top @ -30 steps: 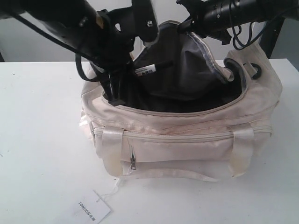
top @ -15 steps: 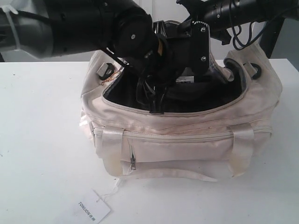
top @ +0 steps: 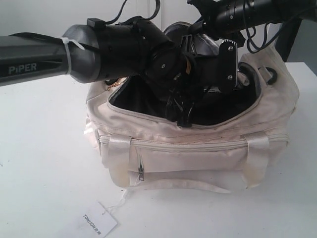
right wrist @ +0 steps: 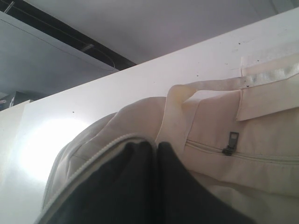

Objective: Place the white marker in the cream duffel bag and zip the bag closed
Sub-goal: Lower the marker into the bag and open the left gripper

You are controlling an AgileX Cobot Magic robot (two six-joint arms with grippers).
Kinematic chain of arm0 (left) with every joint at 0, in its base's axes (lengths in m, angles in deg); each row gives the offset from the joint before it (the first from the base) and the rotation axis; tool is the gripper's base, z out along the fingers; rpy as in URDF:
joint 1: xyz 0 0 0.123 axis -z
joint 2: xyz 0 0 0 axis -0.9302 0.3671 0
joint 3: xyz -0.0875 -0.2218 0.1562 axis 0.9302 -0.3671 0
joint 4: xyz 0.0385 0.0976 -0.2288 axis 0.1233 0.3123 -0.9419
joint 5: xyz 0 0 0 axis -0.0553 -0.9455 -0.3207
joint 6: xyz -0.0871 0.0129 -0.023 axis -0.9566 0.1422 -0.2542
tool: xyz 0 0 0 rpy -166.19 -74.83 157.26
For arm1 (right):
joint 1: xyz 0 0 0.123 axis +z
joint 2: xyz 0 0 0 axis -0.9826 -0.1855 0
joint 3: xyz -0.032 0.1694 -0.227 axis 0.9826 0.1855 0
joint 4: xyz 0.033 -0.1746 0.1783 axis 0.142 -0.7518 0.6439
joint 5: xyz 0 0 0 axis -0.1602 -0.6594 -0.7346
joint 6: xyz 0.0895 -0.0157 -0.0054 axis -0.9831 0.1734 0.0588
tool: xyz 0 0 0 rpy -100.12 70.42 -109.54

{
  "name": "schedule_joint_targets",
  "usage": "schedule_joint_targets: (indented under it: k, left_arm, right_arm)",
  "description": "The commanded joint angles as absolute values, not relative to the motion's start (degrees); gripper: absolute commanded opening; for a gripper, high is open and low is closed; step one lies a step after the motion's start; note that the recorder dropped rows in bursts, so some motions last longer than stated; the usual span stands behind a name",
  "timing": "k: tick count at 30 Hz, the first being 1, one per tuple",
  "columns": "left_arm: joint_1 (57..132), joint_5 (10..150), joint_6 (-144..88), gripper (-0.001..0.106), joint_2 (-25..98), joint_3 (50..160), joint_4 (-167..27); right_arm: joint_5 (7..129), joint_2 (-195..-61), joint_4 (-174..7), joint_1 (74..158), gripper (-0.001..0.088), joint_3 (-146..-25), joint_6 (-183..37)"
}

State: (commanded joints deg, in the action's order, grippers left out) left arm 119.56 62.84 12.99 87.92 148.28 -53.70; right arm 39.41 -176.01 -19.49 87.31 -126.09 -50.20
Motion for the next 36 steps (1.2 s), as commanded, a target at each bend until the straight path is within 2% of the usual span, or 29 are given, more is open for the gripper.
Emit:
schedule_joint_targets:
  k: [4,12,17,18,22,24,25,26,27,30,36]
  left_arm:
    - [119.6,63.2,12.8,0.054,87.9,148.3,-54.5]
    - [119.6,61.5,8.9,0.056,85.9,148.3,-54.7]
    - [119.6,52.5,3.6,0.056,83.4,148.3,-54.8]
    - [119.6,49.7,3.6,0.055,83.0,148.3,-54.8]
    - [119.6,39.1,1.0,0.038,81.2,148.3,-55.2]
    - [119.6,35.8,-0.9,0.027,80.2,148.3,-55.2]
    - [119.6,33.3,-3.5,0.015,79.2,148.3,-55.2]
    - [119.6,32.4,-4.4,0.010,78.8,148.3,-55.2]
    - [119.6,30.6,-6.4,0.000,77.6,148.3,-55.2]
    - [119.0,28.1,-11.3,0.000,75.6,148.3,-54.3]
    - [112.8,21.0,-23.1,0.000,72.1,148.3,-53.7]
  right_arm:
    - [39.4,-176.0,-19.5,87.3,0.0000,-126.1,-50.2]
    - [39.4,-176.0,-19.5,87.3,0.0000,-126.1,-50.2]
    - [39.4,-176.0,-19.5,87.3,0.0000,-126.1,-50.2]
    - [39.4,-176.0,-19.5,87.3,0.0000,-126.1,-50.2]
    - [39.4,-176.0,-19.5,87.3,0.0000,-126.1,-50.2]
    - [39.4,-176.0,-19.5,87.3,0.0000,-126.1,-50.2]
    - [39.4,-176.0,-19.5,87.3,0.0000,-126.1,-50.2]
    - [39.4,-176.0,-19.5,87.3,0.0000,-126.1,-50.2]
    - [39.4,-176.0,-19.5,87.3,0.0000,-126.1,-50.2]
    - [39.4,-176.0,-19.5,87.3,0.0000,-126.1,-50.2]
    - [39.4,-176.0,-19.5,87.3,0.0000,-126.1,-50.2]
